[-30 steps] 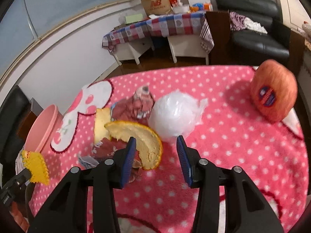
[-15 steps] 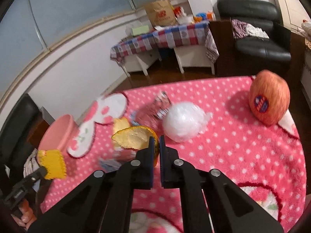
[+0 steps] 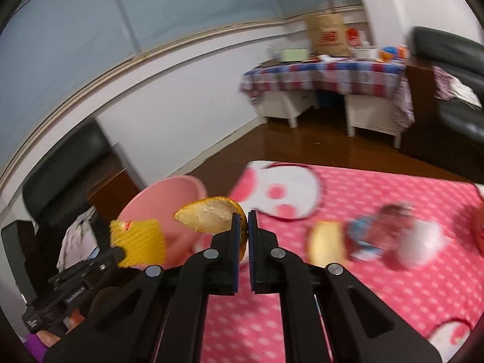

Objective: Collect trash
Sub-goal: 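Carry the foam net and orange peel to the pink bucket and release both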

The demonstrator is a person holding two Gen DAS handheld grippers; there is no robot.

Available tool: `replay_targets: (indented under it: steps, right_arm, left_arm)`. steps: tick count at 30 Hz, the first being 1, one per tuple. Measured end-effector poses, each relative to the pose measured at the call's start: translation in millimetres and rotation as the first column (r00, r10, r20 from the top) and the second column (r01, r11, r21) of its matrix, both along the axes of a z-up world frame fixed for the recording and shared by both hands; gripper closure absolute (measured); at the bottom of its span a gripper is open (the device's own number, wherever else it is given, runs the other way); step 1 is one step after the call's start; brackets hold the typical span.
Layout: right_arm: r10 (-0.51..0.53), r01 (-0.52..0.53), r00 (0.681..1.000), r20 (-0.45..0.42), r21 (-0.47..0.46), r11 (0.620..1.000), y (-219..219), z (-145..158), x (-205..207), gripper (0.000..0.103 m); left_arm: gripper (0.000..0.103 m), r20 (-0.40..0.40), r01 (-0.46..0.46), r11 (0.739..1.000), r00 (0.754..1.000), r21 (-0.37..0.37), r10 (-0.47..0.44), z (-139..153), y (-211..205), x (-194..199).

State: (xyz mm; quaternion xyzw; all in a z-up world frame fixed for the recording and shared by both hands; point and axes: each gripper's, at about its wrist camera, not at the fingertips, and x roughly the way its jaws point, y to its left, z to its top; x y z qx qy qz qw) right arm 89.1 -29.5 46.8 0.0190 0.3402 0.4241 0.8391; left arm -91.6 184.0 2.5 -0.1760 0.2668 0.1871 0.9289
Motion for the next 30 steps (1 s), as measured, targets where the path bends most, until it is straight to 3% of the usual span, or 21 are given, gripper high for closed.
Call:
replay_targets:
  steps: [11,24,27,29,30]
  right_arm:
    - [0.14,-0.14,0.99,-0.009,-0.084,0.987,104,-17,-14,0.098]
    - [0.194,-0.198,0.98,-0.038,-0.149,0.969,149,-34,-22,0.098]
    - [0.197,-0.201,0.98,-0.038,-0.148,0.968,150,-33,-22,0.098]
    - [0.196,-0.2,0.98,-0.043,-0.148,0.969,151,-34,-21,0.097]
    - [0.195,-0.2,0.98,-0.049,-0.148,0.969,151,-33,-21,0.097]
  left_arm:
    - [0.096,-0.042,-0.141,0.99,0.989,0.016,0.142,-10,46,-3]
    - [0.093,-0.069,-0.201,0.98,0.977,0.003,0.201,-21,67,-2]
    - [0.084,-0.07,-0.204,0.979,0.977,0.0,0.204,-21,67,-1]
    - [0.068,-0.066,-0.213,0.977,0.975,0.002,0.213,-21,66,-2]
    - [0.066,-0.062,-0.214,0.977,0.975,0.002,0.214,-21,66,-3]
